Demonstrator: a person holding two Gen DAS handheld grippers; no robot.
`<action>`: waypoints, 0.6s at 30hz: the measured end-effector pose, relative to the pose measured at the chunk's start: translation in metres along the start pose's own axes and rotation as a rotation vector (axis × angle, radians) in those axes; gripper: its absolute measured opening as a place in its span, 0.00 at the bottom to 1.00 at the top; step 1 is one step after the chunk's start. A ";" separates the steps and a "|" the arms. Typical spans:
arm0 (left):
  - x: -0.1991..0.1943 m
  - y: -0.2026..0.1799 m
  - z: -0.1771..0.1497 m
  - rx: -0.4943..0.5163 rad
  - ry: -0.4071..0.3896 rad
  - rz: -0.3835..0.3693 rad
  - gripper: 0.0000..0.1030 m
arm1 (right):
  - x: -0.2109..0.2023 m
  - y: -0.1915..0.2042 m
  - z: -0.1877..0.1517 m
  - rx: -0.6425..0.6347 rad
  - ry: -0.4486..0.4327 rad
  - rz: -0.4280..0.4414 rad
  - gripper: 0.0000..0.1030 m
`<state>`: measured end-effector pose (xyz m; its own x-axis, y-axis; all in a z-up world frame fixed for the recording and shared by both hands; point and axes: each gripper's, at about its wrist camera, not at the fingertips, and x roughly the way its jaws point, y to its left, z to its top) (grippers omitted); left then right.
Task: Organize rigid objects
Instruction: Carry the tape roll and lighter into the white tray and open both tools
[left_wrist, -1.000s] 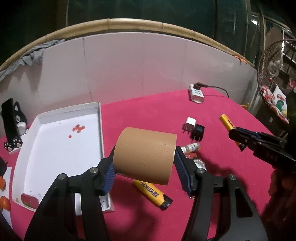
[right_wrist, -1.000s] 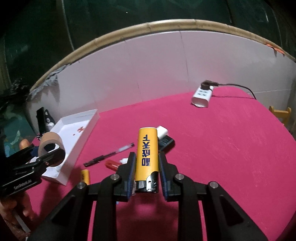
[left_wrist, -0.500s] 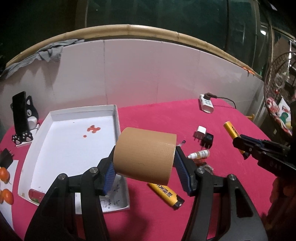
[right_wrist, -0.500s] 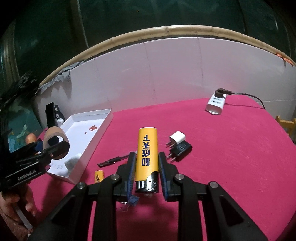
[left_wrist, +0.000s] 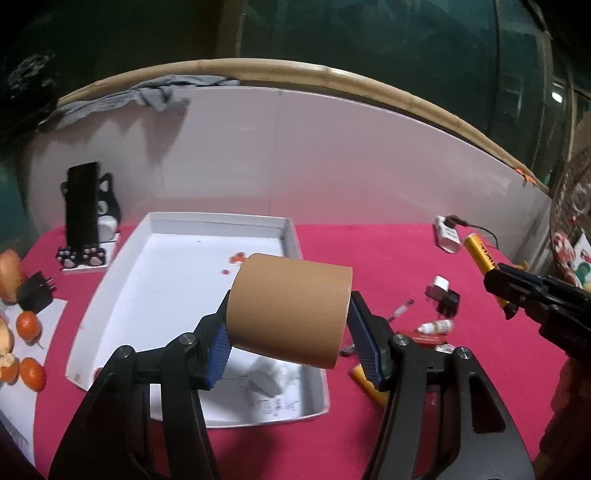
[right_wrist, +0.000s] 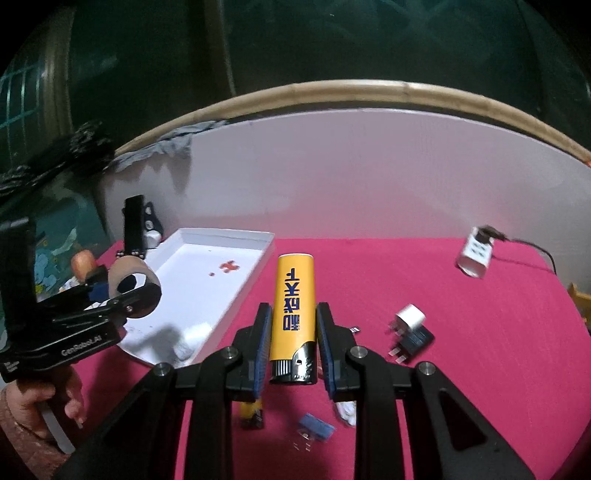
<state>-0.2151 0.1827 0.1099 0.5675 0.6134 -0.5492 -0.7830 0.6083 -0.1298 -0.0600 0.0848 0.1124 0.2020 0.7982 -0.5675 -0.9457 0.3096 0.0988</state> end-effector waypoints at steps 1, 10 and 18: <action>-0.001 0.005 0.000 -0.008 -0.003 0.009 0.56 | 0.001 0.005 0.002 -0.009 -0.001 0.006 0.22; -0.002 0.061 -0.007 -0.110 -0.005 0.098 0.56 | 0.026 0.056 0.017 -0.110 0.021 0.076 0.22; 0.007 0.110 -0.005 -0.170 0.006 0.187 0.56 | 0.059 0.092 0.019 -0.152 0.096 0.126 0.22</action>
<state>-0.2987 0.2512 0.0873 0.4072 0.7040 -0.5818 -0.9063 0.3904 -0.1618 -0.1296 0.1706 0.1035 0.0619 0.7704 -0.6345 -0.9909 0.1236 0.0534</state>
